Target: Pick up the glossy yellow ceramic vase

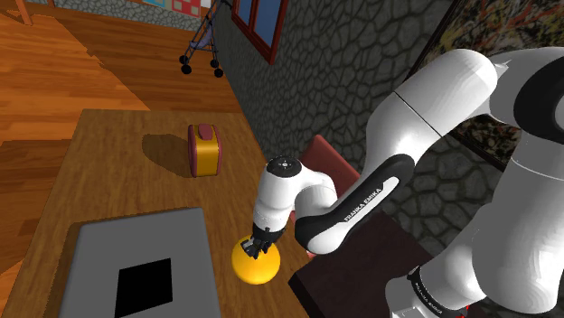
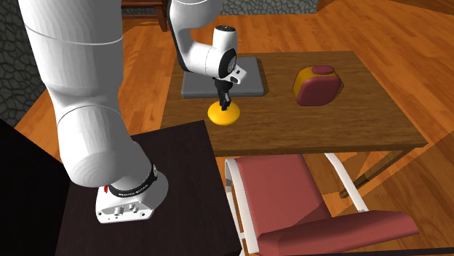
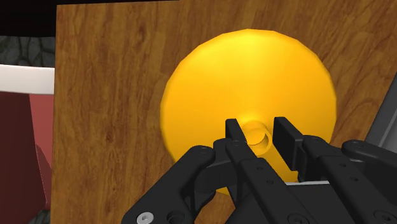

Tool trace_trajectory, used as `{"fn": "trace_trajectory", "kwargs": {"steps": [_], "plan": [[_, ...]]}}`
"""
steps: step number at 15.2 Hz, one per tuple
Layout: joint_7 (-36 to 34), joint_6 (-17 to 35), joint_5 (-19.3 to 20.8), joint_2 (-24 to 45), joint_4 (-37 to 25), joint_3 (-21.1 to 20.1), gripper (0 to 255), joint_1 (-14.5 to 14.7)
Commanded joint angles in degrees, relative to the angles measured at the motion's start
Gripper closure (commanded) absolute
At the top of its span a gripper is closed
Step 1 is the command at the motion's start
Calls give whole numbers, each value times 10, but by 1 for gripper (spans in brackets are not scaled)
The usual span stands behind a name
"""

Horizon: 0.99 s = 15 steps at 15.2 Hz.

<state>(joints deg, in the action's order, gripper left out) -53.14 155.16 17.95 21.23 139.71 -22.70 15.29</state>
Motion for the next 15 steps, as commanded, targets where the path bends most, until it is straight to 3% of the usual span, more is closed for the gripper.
{"fn": "trace_trajectory", "kwargs": {"steps": [1, 5, 15], "plan": [[0, 0, 0, 0, 1, 0, 255, 0], [-1, -1, 0, 1, 0, 0, 255, 1], [55, -66, -79, -85, 12, -53, 255, -38]]}}
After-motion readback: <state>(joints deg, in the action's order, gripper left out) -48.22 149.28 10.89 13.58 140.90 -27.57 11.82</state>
